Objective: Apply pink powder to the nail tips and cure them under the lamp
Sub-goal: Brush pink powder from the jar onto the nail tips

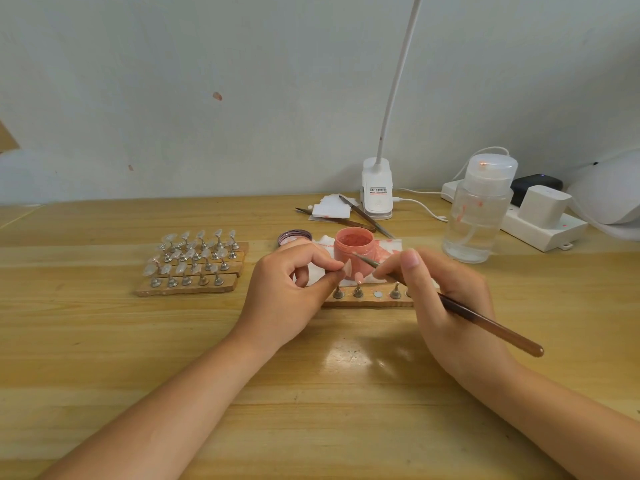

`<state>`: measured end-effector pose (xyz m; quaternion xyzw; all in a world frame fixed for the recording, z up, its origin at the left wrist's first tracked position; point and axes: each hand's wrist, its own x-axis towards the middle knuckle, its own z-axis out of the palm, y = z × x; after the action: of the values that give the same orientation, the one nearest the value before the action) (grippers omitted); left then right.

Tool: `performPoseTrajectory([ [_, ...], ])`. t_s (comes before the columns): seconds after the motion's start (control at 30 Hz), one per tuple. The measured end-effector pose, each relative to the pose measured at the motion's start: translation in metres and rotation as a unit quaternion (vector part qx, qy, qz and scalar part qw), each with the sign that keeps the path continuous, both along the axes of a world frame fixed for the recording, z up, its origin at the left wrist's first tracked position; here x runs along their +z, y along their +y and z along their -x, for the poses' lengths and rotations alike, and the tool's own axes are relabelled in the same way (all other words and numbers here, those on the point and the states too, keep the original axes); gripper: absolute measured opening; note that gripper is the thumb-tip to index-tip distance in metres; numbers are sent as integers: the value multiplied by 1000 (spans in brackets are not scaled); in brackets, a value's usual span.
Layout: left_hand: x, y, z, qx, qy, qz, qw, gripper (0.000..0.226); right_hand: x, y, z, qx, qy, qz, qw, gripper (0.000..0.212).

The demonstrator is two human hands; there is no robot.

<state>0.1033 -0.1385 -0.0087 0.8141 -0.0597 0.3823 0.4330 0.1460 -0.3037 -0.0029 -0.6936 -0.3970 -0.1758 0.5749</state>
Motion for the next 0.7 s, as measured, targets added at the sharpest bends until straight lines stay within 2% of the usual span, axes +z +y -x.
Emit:
performPoseTrajectory([
  [0.23,0,0,-1,-1,-7,-2,1000,28,-2,0,0,30,9,-32,999,45],
  [0.33,0,1,-1,2,-2,-7,1000,31,-1,0,-1,6,10,-4,1000,40],
  [0.5,-1,1,-1,3,-5,6,1000,23,-2,0,1,37,8,-17,999,47],
  [0.7,0,0,-1,5,-8,-1,1000,21,0,0,1,17,-2,13,1000,45],
])
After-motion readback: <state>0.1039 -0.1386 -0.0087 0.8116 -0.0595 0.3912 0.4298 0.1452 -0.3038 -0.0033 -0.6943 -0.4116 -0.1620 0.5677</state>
